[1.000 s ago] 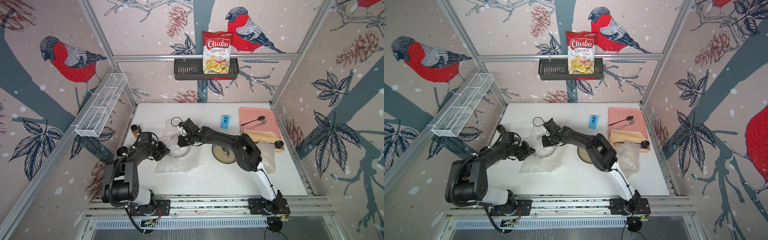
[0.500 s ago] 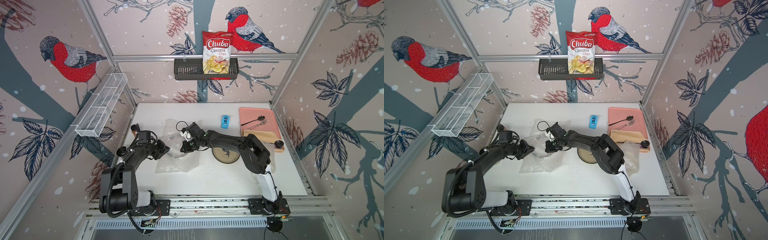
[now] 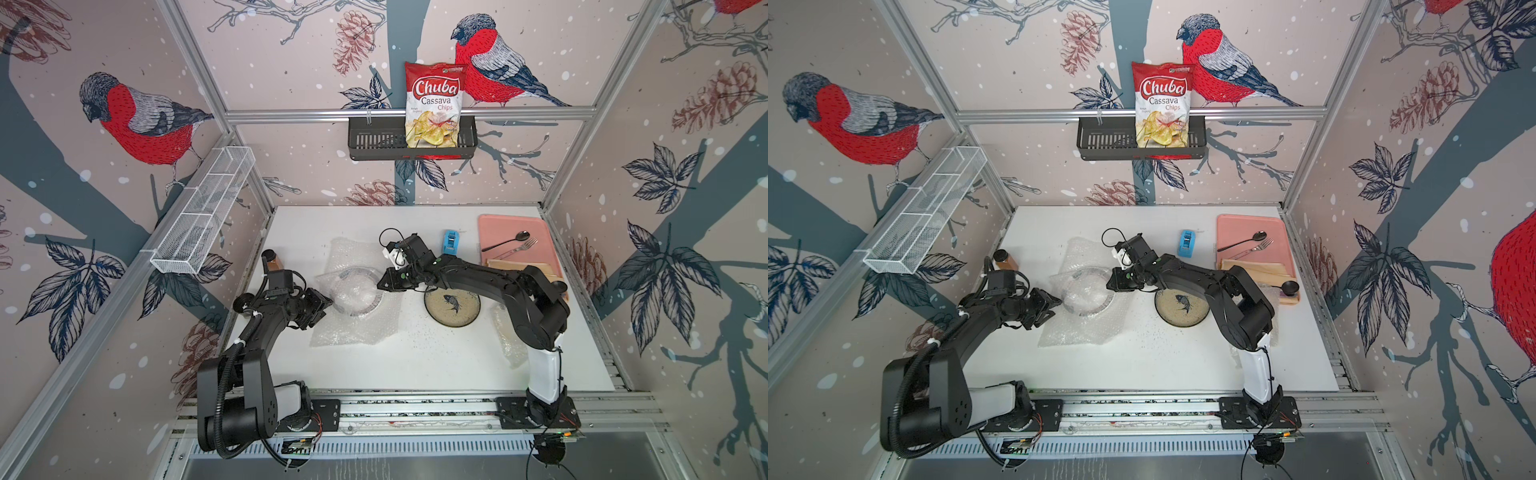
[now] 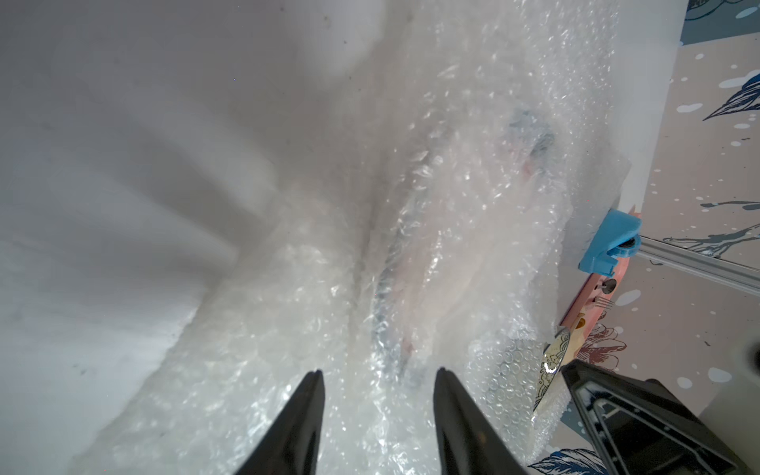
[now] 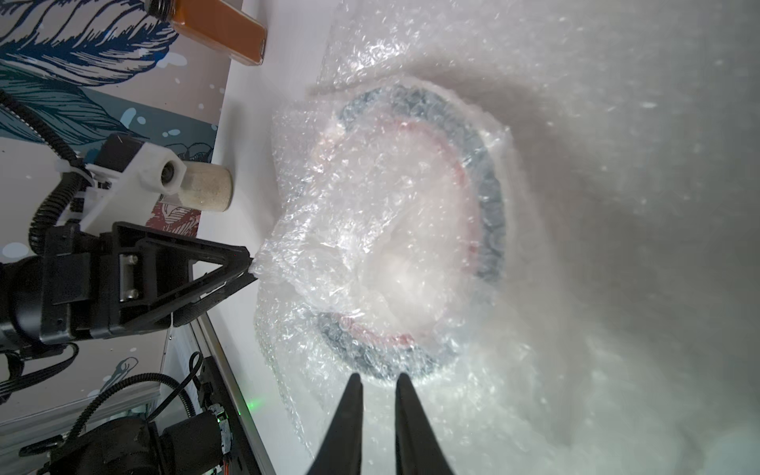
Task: Wrap dinner plates in bubble wrap
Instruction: Pick up the bubble wrap from the bubble wrap.
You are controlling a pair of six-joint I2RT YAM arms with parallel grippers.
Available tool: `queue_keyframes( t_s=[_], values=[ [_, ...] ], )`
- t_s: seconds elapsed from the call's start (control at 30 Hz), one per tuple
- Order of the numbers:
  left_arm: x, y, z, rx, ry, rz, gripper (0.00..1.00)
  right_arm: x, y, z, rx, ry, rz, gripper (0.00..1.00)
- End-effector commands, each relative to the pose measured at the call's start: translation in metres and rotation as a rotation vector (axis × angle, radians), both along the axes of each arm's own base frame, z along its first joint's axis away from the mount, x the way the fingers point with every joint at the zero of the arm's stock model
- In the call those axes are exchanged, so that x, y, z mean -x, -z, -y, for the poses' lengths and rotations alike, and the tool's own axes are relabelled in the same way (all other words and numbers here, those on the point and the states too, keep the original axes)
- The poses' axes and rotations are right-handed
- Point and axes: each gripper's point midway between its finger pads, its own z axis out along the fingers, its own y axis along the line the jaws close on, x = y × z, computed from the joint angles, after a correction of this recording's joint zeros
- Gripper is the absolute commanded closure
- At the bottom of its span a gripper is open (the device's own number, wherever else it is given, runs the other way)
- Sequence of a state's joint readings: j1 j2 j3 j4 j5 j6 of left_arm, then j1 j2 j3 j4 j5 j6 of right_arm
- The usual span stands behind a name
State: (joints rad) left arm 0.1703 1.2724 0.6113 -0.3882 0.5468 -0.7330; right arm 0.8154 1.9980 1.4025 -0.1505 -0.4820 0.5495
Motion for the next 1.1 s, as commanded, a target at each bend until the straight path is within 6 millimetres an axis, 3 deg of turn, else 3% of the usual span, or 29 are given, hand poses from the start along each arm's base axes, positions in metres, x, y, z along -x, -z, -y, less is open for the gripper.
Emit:
queue_keyframes(
  t_s=[0.0,0.17,0.43,0.7,0.93,1.07],
  values=[
    [-0.006,0.002,0.0,0.003,0.007,0.026,0.54,-0.001,-0.012,-0.004,-0.044,-0.014,0.016,0.83],
    [-0.015,0.002,0.006,0.027,0.017,0.039,0.61,-0.001,-0.008,-0.006,-0.051,-0.019,0.003,0.83],
    [-0.014,0.021,0.025,0.035,0.055,-0.012,0.67,0.0,-0.002,-0.008,-0.059,-0.027,-0.019,0.83],
    [-0.02,0.031,0.023,0.008,0.019,-0.003,0.74,0.001,0.001,-0.007,-0.057,-0.032,-0.024,0.84],
    [-0.018,0.035,0.028,0.04,0.01,0.034,0.84,0.001,0.0,-0.007,-0.059,-0.038,-0.028,0.84],
    [-0.022,0.027,0.03,0.051,0.009,0.079,0.96,0.001,-0.001,-0.007,-0.062,-0.043,-0.027,0.84]
  ],
)
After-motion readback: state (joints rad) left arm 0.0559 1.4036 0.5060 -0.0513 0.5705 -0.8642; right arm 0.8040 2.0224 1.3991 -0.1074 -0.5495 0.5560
